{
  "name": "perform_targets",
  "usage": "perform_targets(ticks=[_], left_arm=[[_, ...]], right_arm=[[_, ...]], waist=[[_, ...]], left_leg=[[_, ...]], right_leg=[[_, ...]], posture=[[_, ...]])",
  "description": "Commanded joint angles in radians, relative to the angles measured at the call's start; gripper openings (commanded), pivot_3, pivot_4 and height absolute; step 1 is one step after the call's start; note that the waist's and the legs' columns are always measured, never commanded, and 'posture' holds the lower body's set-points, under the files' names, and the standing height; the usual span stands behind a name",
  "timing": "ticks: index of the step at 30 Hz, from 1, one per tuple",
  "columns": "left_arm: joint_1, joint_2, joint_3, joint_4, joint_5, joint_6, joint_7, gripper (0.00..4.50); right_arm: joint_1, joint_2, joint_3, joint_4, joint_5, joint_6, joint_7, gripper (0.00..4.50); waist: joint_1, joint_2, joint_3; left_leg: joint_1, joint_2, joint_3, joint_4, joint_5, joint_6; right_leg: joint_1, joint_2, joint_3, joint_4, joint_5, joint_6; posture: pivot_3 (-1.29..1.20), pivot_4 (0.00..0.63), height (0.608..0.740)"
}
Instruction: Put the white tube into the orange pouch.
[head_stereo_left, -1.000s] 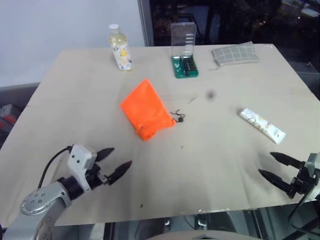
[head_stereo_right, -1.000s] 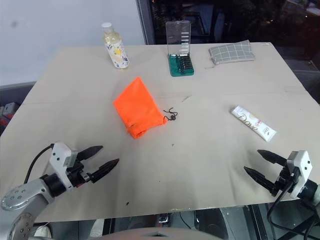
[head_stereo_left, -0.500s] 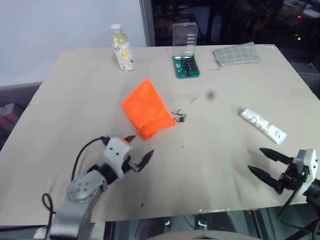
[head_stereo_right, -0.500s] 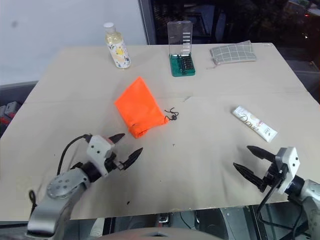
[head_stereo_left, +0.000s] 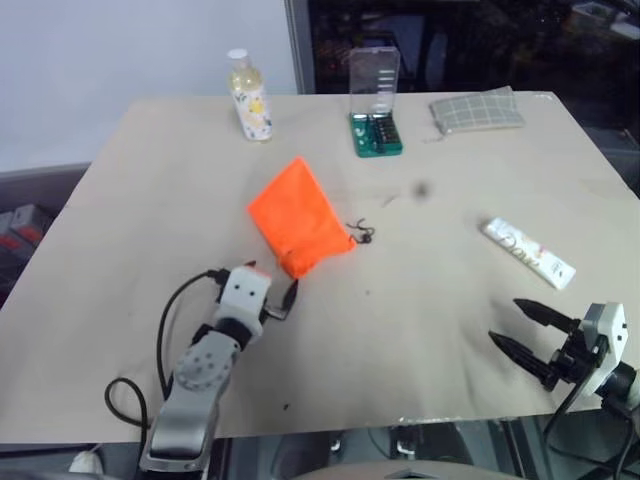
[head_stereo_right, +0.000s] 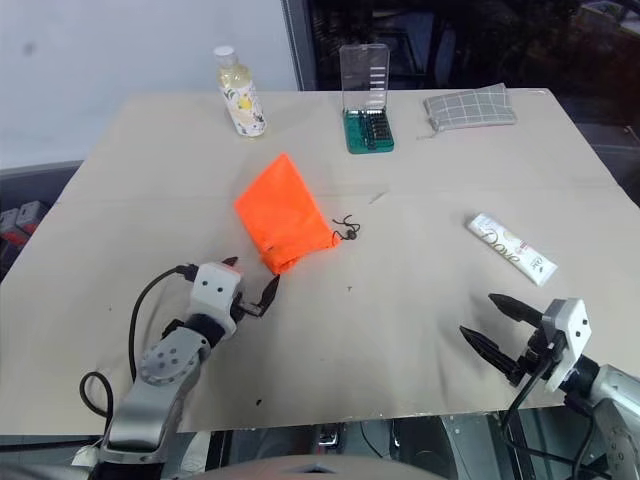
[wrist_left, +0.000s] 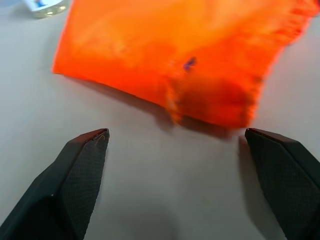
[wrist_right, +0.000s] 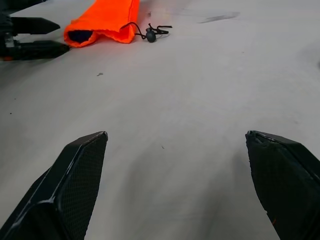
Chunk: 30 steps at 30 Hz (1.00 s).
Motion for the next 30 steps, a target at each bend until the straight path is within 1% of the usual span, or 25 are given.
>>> perform_targets(ticks=[1, 4, 8, 15, 20, 23, 28, 29, 30], left_arm=[[0.019, 0.008, -0.03, -0.033, -0.016, -0.034, -0.048, 4.5], [0.034, 0.005, -0.048, -0.04, -0.017, -0.052, -0.067, 4.5], [0.029, -0.003, -0.045, -0.026, -0.016, -0.072, -0.066, 4.5], [-0.004, -0.07, 0.004, 0.001, -0.013, -0.057, 0.025, 4.5], [-0.013, -0.098, 0.007, 0.011, 0.034, -0.068, 0.092, 4.5], [-0.014, -0.095, -0.007, 0.026, 0.04, -0.075, 0.086, 4.5], [-0.008, -0.109, 0.006, 0.031, -0.055, -0.078, 0.02, 4.5], [-0.007, -0.107, 0.007, 0.031, -0.07, -0.081, 0.005, 3.98], [-0.006, -0.102, 0.008, 0.031, -0.087, -0.085, -0.015, 3.68]], right_arm=[[0.006, 0.011, 0.003, -0.037, 0.001, -0.021, -0.014, 4.47], [0.01, 0.016, 0.012, -0.042, -0.003, -0.023, -0.019, 4.47], [0.001, 0.017, 0.019, -0.044, -0.003, -0.021, -0.026, 4.47], [0.031, 0.027, 0.06, -0.082, -0.016, -0.024, -0.033, 4.47], [0.039, 0.034, 0.07, -0.085, -0.02, -0.027, -0.047, 4.47], [0.04, 0.035, 0.076, -0.088, -0.021, -0.029, -0.051, 4.47], [0.035, 0.029, 0.075, -0.105, -0.002, -0.026, -0.046, 4.47], [0.034, 0.025, 0.076, -0.111, 0.004, -0.024, -0.038, 4.5], [0.033, 0.019, 0.079, -0.119, 0.002, -0.024, -0.031, 4.5]], waist=[[0.0, 0.0, 0.0], [0.001, 0.0, 0.0], [0.001, 0.0, 0.0], [0.001, 0.0, 0.0], [0.001, -0.001, 0.0], [0.001, -0.001, 0.0], [0.001, -0.001, 0.0], [0.001, -0.001, 0.0], [0.001, -0.001, 0.0]], left_leg=[[0.0, 0.0, 0.0, 0.0, 0.0, 0.0], [-0.001, 0.0, 0.0, 0.0, 0.0, 0.002], [-0.001, 0.0, 0.0, 0.001, 0.0, 0.002], [-0.001, 0.0, 0.0, 0.002, -0.001, 0.001], [-0.002, 0.0, 0.0, 0.003, 0.001, 0.005], [-0.002, 0.0, 0.0, 0.003, 0.001, 0.005], [-0.002, 0.0, 0.0, 0.004, -0.001, 0.002], [-0.002, 0.0, 0.0, 0.004, -0.001, 0.002], [-0.002, 0.0, 0.0, 0.004, -0.001, 0.002]], right_leg=[[0.0, 0.0, 0.0, 0.0, 0.0, 0.0], [0.0, 0.0, 0.0, -0.001, 0.002, -0.003], [0.0, 0.0, 0.0, -0.001, 0.002, -0.003], [0.0, 0.0, 0.0, 0.0, 0.0, 0.0], [0.0, 0.0, 0.0, 0.0, 0.0, 0.0], [0.0, 0.0, 0.0, 0.0, 0.0, 0.0], [0.0, 0.0, 0.0, 0.0, 0.0, 0.0], [0.0, 0.0, 0.0, 0.0, 0.0, 0.0], [0.0, 0.0, 0.0, 0.0, 0.0, 0.0]], posture=[[0.0, 0.15, 0.74], [0.0, 0.15, 0.74], [0.0, 0.15, 0.74], [0.0, 0.15, 0.74], [0.0, 0.15, 0.74], [0.0, 0.15, 0.74], [0.0, 0.15, 0.74], [0.0, 0.15, 0.74], [0.0, 0.15, 0.74]])
